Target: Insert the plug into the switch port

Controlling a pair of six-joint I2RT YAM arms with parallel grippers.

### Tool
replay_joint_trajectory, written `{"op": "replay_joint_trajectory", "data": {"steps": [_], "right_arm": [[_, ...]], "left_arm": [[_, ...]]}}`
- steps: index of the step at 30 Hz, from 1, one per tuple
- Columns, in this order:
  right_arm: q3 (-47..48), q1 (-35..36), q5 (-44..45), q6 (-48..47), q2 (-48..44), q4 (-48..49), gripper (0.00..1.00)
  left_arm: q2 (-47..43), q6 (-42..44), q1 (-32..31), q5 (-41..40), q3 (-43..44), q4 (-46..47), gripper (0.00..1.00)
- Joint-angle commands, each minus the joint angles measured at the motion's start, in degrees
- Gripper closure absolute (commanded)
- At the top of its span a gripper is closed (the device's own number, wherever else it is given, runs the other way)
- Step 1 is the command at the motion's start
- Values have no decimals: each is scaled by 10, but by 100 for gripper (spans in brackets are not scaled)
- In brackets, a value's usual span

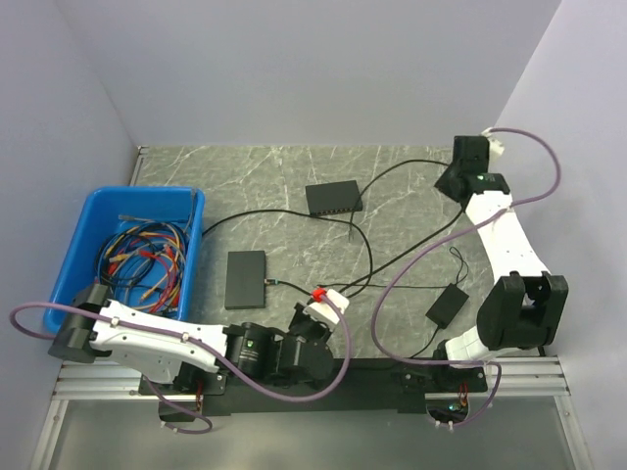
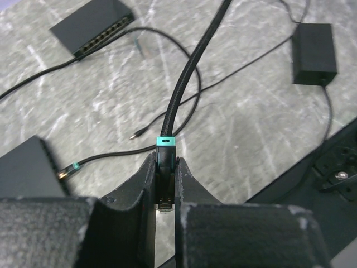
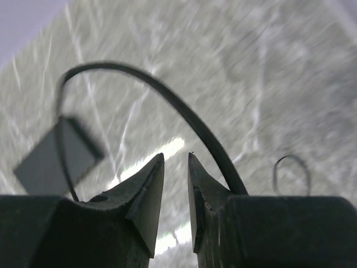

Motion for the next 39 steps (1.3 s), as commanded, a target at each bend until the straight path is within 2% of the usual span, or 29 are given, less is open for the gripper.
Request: {"op": "replay_joint_trajectory", "data": {"steps": [1, 7, 11, 15, 16, 18, 19, 21, 22, 23, 26, 31, 34, 36, 39], "right_arm": [[54, -21, 94, -8, -15, -10, 68], [83, -55, 114, -5, -7, -23, 65], [28, -54, 44, -7, -22, 0, 61], [-60, -24, -51, -34, -71, 57, 49], [-87, 10, -103, -67, -88, 91, 46], [-97, 58, -134, -118, -133, 115, 29], [-93, 113, -173, -132, -145, 130, 28], [-94, 151, -238, -156, -180, 150, 26], [-104, 168, -302, -158, -191, 179, 25], [-112, 172, -335, -155, -216, 194, 25], [-163, 173, -432, -139, -268, 258, 24], [-251, 175, -516, -100, -322, 322, 23], [-288, 178, -545, -98, -342, 344, 23], [-316, 183, -569, -101, -356, 351, 24], [-348, 206, -621, -98, -388, 398, 25]], "left_arm": [[-27, -63, -7, -44, -13, -81, 100], [-41, -139, -7, -58, -16, -155, 100], [-39, -132, -7, -50, -37, -128, 100], [-10, -109, -6, -47, -50, -90, 100], [7, -103, -6, -34, -50, -84, 100], [29, -66, -6, -12, -54, -50, 100], [33, -51, -7, 16, -58, -35, 100], [32, -5, -7, 54, -76, 22, 100], [26, 13, -7, 75, -85, 46, 100], [17, 44, -8, 131, -102, 67, 100], [-33, 79, 6, 230, -133, 118, 100], [-147, 97, 51, 348, -176, 151, 100], [-223, 107, 108, 453, -208, 175, 100], [-259, 106, 144, 491, -216, 173, 100], [-265, 104, 171, 511, -213, 154, 100]]}}
